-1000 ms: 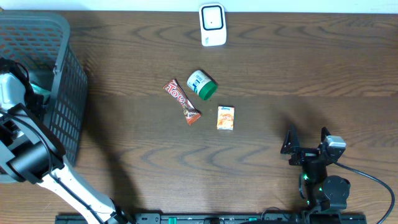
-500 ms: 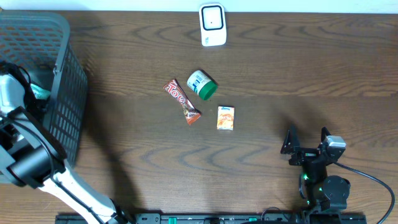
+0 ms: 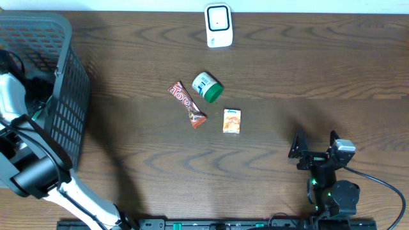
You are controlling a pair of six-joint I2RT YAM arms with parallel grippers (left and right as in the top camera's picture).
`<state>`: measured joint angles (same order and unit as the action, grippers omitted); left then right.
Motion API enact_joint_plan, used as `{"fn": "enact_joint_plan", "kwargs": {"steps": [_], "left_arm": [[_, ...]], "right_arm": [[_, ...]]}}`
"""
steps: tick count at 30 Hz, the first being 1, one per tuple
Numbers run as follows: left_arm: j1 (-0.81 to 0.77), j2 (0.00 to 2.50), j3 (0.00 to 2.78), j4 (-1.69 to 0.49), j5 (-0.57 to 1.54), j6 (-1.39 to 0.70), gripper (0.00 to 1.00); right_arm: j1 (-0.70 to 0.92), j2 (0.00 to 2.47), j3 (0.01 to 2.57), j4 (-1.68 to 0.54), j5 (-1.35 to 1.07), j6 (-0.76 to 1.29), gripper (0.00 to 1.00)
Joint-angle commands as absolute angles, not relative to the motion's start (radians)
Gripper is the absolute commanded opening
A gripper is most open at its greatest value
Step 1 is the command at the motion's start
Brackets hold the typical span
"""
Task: Scan the item barcode
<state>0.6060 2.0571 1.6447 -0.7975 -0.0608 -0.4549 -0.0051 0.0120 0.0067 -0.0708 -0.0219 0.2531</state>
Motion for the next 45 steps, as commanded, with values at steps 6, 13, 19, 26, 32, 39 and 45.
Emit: {"fn": "enact_joint_plan", "kwargs": {"steps": [6,13,19,26,32,39,45], "left_arm": [[0.569,2.054,1.644,-0.737,-0.148,-0.41,0.98],[0.559,2.06,1.644,-0.69,-0.177,-0.424,0.98],[0.559,2.088,1.644,-0.663,-0.177,-0.433,0.98],[0.559,2.134,1.644,-0.649,-0.177,-0.45,0.98],[0.559,2.182,1.644,-0.651,-0.177,-0.45,0.98],[0.559,2.211,1.644,-0.67,-0.258,-0.45,0.98],[0.56,2.211,1.644,-0.706,-0.377,-0.449,0.98]], "right_arm": [[0.015,0.007,0.006,-0.075,-0.017,0.261,0.99],[0.015,0.007,0.006,-0.074,-0.016,0.261,0.99],[0.015,0.007,0.006,-0.075,-0.017,0.261,0.99],[0.015,0.007,0.006,-0.075,-0.017,0.261,0.99],[0.015,0.007,0.006,-0.075,-0.017,0.261,0.99],[0.015,0.007,0.006,-0.075,-0.016,0.261,0.99],[0.015,0.007,0.006,-0.075,-0.017,0.261,0.99]]}}
